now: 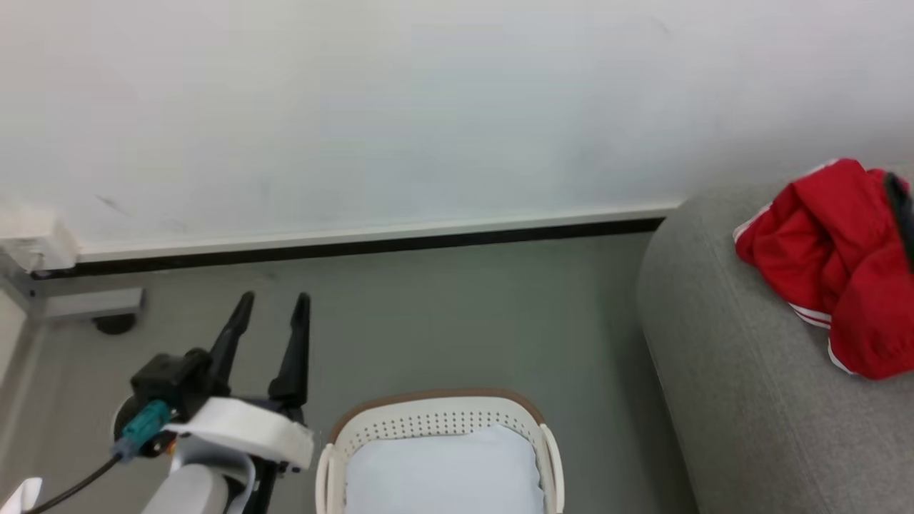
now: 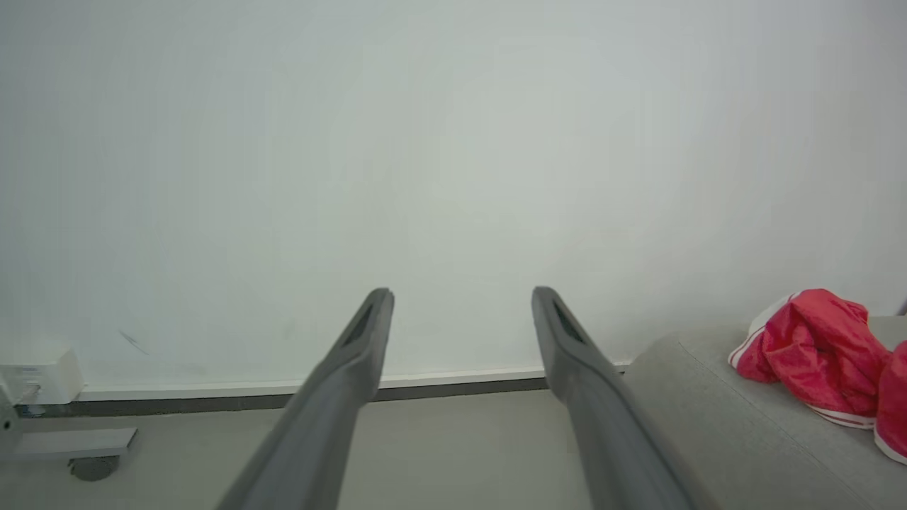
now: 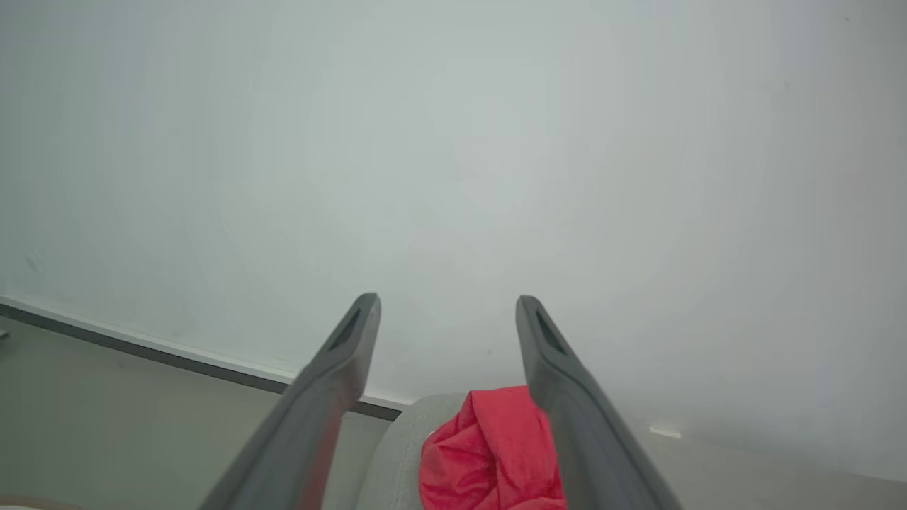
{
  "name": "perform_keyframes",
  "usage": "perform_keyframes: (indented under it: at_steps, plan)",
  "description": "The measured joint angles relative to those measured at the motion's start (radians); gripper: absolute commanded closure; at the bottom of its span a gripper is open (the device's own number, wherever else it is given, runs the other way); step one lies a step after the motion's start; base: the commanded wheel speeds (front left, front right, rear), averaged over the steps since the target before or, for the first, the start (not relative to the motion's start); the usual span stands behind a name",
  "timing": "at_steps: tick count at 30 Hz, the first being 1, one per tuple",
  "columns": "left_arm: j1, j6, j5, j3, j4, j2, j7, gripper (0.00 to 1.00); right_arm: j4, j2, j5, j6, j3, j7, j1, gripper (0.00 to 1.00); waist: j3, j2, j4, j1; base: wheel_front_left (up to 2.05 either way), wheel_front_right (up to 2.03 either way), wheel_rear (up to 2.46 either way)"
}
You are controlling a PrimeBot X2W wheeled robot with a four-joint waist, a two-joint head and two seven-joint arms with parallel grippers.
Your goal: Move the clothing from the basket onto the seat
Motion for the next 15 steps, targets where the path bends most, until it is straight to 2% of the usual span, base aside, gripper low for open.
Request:
perform_keyframes:
  at_steps: [7, 13, 15]
  plan:
    - [0.109, -0.015, 0.004, 0.09, -0.024, -0.033, 0.0, 0.0, -0.05, 0.183, -0.071, 0.0, -0.138, -0.135, 0.21, 0.0, -0.033, 0.0, 0.034, 0.0, 0.0, 0.0, 0.0]
    - [0.187, -0.02, 0.051, 0.209, -0.048, -0.099, 0.0, 0.0, -0.077, 0.327, -0.154, 0.0, -0.23, -0.22, 0.357, 0.0, -0.033, 0.0, 0.048, 0.0001, 0.0, 0.0, 0.0]
    - [0.21, -0.039, 0.063, 0.238, -0.049, -0.128, 0.0, 0.0, -0.084, 0.362, -0.187, 0.0, -0.241, -0.235, 0.392, 0.0, -0.034, 0.0, 0.049, 0.0001, 0.0, 0.0, 0.0]
